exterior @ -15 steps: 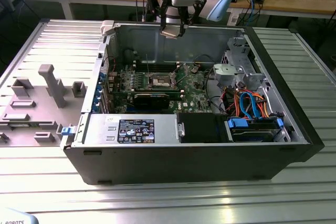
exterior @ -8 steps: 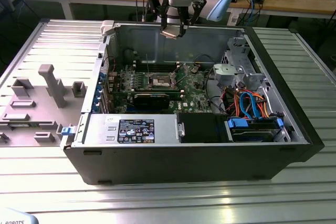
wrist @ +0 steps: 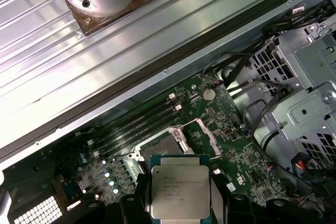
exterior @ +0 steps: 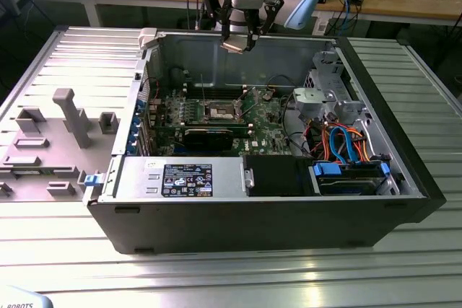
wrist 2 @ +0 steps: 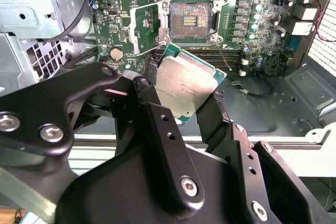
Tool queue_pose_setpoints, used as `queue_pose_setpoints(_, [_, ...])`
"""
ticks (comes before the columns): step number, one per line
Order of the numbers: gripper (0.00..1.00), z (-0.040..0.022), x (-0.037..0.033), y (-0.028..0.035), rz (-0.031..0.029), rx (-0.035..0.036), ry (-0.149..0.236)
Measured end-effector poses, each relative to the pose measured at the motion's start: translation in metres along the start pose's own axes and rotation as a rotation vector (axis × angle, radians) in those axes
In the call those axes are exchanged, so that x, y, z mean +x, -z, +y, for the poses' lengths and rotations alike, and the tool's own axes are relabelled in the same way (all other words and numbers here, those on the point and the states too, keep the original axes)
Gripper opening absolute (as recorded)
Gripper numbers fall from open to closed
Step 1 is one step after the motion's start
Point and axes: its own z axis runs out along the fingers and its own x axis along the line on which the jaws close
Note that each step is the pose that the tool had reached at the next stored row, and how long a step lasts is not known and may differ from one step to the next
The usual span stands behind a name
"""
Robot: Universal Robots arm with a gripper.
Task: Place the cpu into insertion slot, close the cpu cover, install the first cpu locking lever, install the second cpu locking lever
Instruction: 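Place the cpu into insertion slot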
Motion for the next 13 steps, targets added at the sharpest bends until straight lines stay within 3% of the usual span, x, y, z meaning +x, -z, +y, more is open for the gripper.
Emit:
queue_pose_setpoints(9, [0.54,0.0,0.0,0.0,-0.0012,-0.0002,-0.013])
queue_pose_setpoints(13, [0.54,-0.0001,0.0,-0.0004,-0.0074,-0.0015,-0.085])
